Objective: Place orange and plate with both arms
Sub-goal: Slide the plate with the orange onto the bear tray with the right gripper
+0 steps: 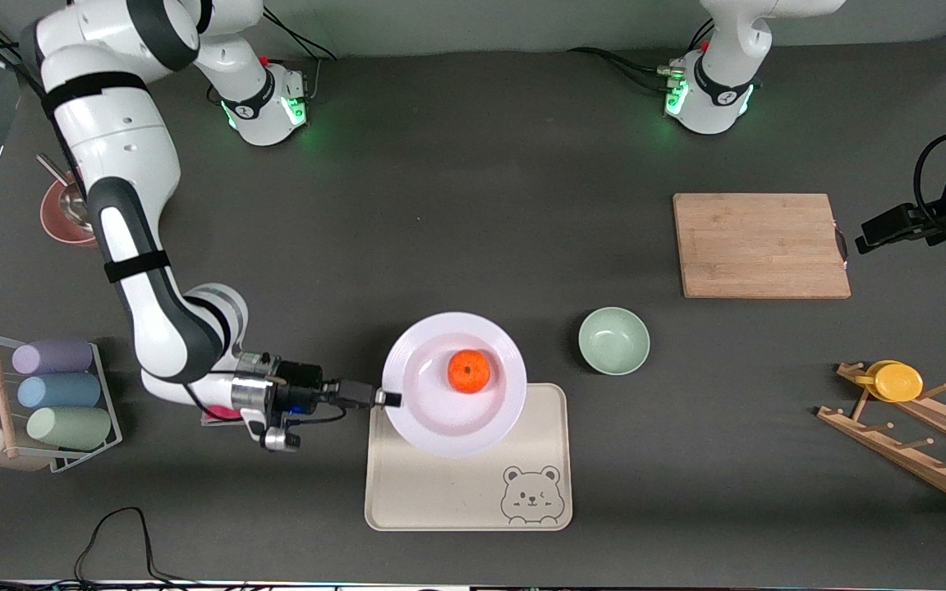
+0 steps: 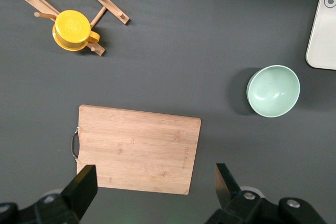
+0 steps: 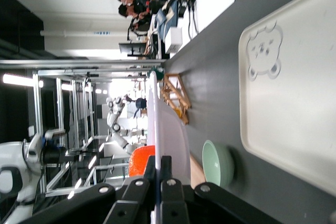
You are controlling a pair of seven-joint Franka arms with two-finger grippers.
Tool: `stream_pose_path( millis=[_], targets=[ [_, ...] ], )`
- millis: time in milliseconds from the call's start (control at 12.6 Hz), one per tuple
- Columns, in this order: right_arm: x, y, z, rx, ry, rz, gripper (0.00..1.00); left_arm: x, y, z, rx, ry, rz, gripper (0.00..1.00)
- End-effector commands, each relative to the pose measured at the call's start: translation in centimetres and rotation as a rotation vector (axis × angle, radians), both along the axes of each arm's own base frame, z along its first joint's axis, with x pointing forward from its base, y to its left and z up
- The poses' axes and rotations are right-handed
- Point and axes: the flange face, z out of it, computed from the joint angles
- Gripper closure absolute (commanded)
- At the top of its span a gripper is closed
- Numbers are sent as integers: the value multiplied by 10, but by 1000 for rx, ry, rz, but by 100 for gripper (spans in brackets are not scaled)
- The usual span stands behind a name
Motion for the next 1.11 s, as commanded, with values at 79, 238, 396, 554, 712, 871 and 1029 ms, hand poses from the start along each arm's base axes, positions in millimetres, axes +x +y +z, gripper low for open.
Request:
stream_pose_path(
  millis=[79,238,396,554,712,871,1029],
  targets=[
    [49,19,-13,-15,-42,-63,100,-7,3,5,-12,5,-12,0],
    [56,29,-25,-55,-75,-104,100,-7,2,5,-9,11,-17,0],
    [58,27,-36,-78,-79,-137,100,-6,2,1,-6,16,-18,0],
    [56,25,-54,-85,-61,-148,100,-6,2,0,-4,19,-19,0],
    [52,22,-81,-101,-73,-146,100,-6,3,0,-1,17,-19,0],
    [48,21,-100,-105,-81,-142,100,-5,4,-2,-1,17,-17,0],
    [45,21,-113,-111,-89,-142,100,-6,2,-5,-1,21,-18,0]
  ],
)
